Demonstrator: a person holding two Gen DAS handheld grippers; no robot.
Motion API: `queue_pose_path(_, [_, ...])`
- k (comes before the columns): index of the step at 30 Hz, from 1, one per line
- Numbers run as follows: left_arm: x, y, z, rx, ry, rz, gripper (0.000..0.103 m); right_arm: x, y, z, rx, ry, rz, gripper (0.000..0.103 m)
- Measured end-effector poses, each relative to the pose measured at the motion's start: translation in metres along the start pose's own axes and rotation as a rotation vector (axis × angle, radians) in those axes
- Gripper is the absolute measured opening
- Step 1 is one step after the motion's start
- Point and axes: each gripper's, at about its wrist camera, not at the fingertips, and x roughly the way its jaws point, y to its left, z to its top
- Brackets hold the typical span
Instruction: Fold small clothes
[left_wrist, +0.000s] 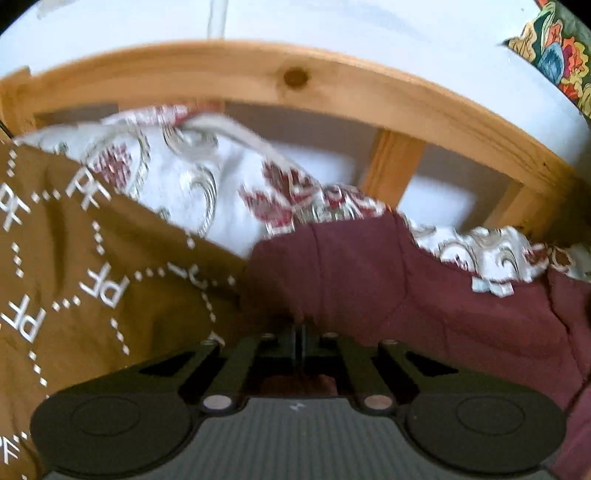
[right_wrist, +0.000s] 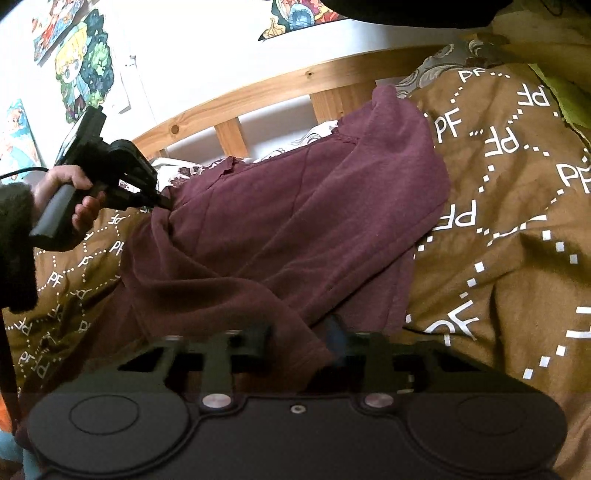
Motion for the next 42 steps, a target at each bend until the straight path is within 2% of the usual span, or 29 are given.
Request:
queue_pose_path(3, [-0.004,-0.001,0.002,-0.023,-0.062,0.016,0.001,-0.004,0.001,0.002,-0.003,-0.021,0.012,0.008])
queue_pose_path(4, [-0.002,-0.002,0.002,-0.019,-0.069,0.029,0.001,-0.006,0.003,0.002,-0.015,-0.037,0.009,0.002])
queue_pose_path(8, [0.009,-0.002,-0.001,0.018,-0.022,0.043,0.003,-0.004,0.006,0.002,-0.049,-0.027,-0.013,0.002])
queue_pose_path(10, [0.006,0.001,-0.007,0.003,-0.04,0.028,0.005,0.001,0.004,0.0,-0.044,0.003,-0.028,0.002])
queue_pose_path(11, [0.002,0.001,-0.01,0.011,-0.057,0.028,0.016,0.002,0.004,0.0,-0.042,0.011,-0.042,0.006])
queue_pose_path(12, [-0.004,0.0,-0.013,0.027,-0.064,0.026,0.042,0.003,0.003,-0.001,-0.036,0.015,-0.054,0.01])
queue_pose_path(13, [-0.01,-0.001,-0.015,0.047,-0.073,0.026,0.058,0.003,0.002,-0.001,-0.025,0.011,-0.057,0.01])
queue_pose_path(14, [-0.018,-0.002,-0.019,0.066,-0.099,0.033,0.077,0.002,0.002,-0.001,-0.021,0.005,-0.064,0.017])
queue_pose_path(15, [-0.028,-0.003,-0.022,0.077,-0.13,0.04,0.08,0.001,0.004,0.0,-0.027,-0.003,-0.083,0.022])
queue_pose_path(16, [-0.036,-0.003,-0.026,0.095,-0.158,0.042,0.081,0.0,0.005,-0.001,-0.038,-0.014,-0.099,0.036])
queue_pose_path(17, [-0.043,-0.004,-0.029,0.118,-0.164,0.041,0.083,-0.001,0.006,-0.001,-0.049,-0.026,-0.106,0.044])
queue_pose_path(19, [-0.052,-0.004,-0.035,0.166,-0.149,0.051,0.083,-0.001,0.009,-0.001,-0.077,-0.04,-0.124,0.053])
queue_pose_path(21, [-0.06,-0.001,-0.045,0.202,-0.11,0.099,0.083,0.0,0.014,-0.003,-0.118,-0.049,-0.147,0.07])
queue_pose_path(24, [-0.069,0.007,-0.063,0.256,-0.055,0.146,0.083,0.007,0.025,-0.006,-0.237,-0.05,-0.216,0.083])
queue_pose_path(27, [-0.089,0.023,-0.086,0.308,-0.077,0.144,0.087,0.014,0.027,-0.008,-0.324,-0.046,-0.306,0.093])
queue_pose_path(30, [-0.108,0.042,-0.107,0.316,-0.067,0.118,0.089,0.016,0.026,-0.006,-0.373,-0.057,-0.383,0.099])
queue_pose_path(33, [-0.123,0.061,-0.128,0.266,-0.044,0.082,0.096,0.012,0.028,-0.003,-0.392,-0.075,-0.411,0.101])
queue_pose_path(38, [-0.139,0.09,-0.154,0.157,0.019,0.012,0.098,-0.002,0.044,-0.006,-0.408,-0.106,-0.401,0.102])
queue_pose_path(42, [-0.149,0.104,-0.164,0.134,0.018,-0.009,0.099,-0.013,0.062,-0.011,-0.411,-0.101,-0.373,0.102])
